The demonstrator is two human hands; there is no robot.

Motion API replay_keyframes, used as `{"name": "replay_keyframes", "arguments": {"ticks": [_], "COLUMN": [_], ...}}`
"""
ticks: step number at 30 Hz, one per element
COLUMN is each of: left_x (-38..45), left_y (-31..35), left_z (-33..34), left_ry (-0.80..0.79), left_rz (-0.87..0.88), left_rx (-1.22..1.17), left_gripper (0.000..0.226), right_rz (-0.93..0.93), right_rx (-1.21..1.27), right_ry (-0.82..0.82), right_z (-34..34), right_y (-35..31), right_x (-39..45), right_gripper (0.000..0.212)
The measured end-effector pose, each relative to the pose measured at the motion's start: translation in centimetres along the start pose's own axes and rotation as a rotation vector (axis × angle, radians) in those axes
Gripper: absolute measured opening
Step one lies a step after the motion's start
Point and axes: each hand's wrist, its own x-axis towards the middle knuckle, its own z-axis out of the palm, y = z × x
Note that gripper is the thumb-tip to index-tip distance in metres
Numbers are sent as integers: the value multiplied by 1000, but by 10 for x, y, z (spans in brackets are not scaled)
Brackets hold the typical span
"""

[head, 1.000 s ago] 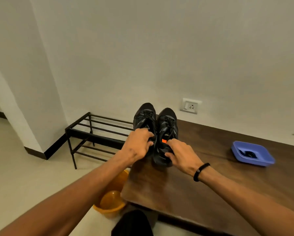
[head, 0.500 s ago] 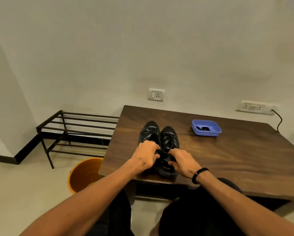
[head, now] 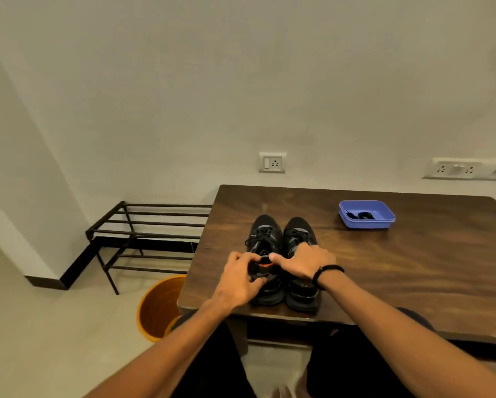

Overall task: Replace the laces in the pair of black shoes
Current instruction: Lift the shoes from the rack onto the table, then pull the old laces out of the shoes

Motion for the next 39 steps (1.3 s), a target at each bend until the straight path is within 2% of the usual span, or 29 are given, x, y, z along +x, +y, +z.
{"name": "replay_keyframes", "arguments": {"ticks": [3, 6, 8, 11, 13, 16, 18, 19, 21, 23, 25, 28, 32, 34, 36, 37, 39], "left_x": [6, 14, 16, 18, 28, 59, 81, 94, 116, 139, 155, 160, 155, 145, 131, 127, 119], "left_y": [1, 20, 34, 59, 64, 56, 48, 43, 33, 18, 6, -2, 7, 28, 50, 55, 60], "left_z": [-6, -6, 2, 21, 30, 24, 7, 0, -13, -11, -5, 8, 15, 6, 0, 0, 4], "left_ry": [-43, -59, -116, -232, -283, -103, -36, -68, -216, -348, -377, -397, -537, -608, -596, -559, -511], "left_rz": [-114, -182, -183, -147, -102, 8, 30, -5, -116, -208, -263, -343, -476, -496, -502, -507, -538], "left_rx": [8, -4, 3, -60, -136, -7, 208, 307, 393, 397, 293, 152, 317, 376, 417, 423, 422], "left_gripper": [50, 39, 39, 40, 42, 41, 63, 81, 115, 137, 143, 134, 152, 144, 125, 124, 129], "right_rz": [33, 14, -42, -115, -190, -313, -405, -455, -565, -656, -741, -794, -685, -582, -425, -322, -146], "right_rx": [-13, -8, -61, -216, -325, -485, -566, -592, -605, -599, -588, -551, -375, -199, 90, 257, 459], "right_ry": [-5, -42, -73, -81, -83, -108, -86, -51, 26, 78, 114, 190, 226, 280, 375, 392, 285], "right_z": [-1, -7, -13, -26, -35, -46, -51, -52, -54, -52, -51, -47, -45, -37, -27, -22, -14], "right_y": [-11, -12, -6, 12, 29, 52, 60, 63, 67, 65, 58, 38, 6, 3, 9, 14, 26], "right_x": [17, 34, 42, 57, 72, 99, 119, 132, 152, 173, 189, 204, 192, 176, 150, 133, 95], "right_gripper": [73, 57, 55, 63, 55, 38, 22, 14, 15, 19, 16, 9, 9, 16, 32, 38, 54]}}
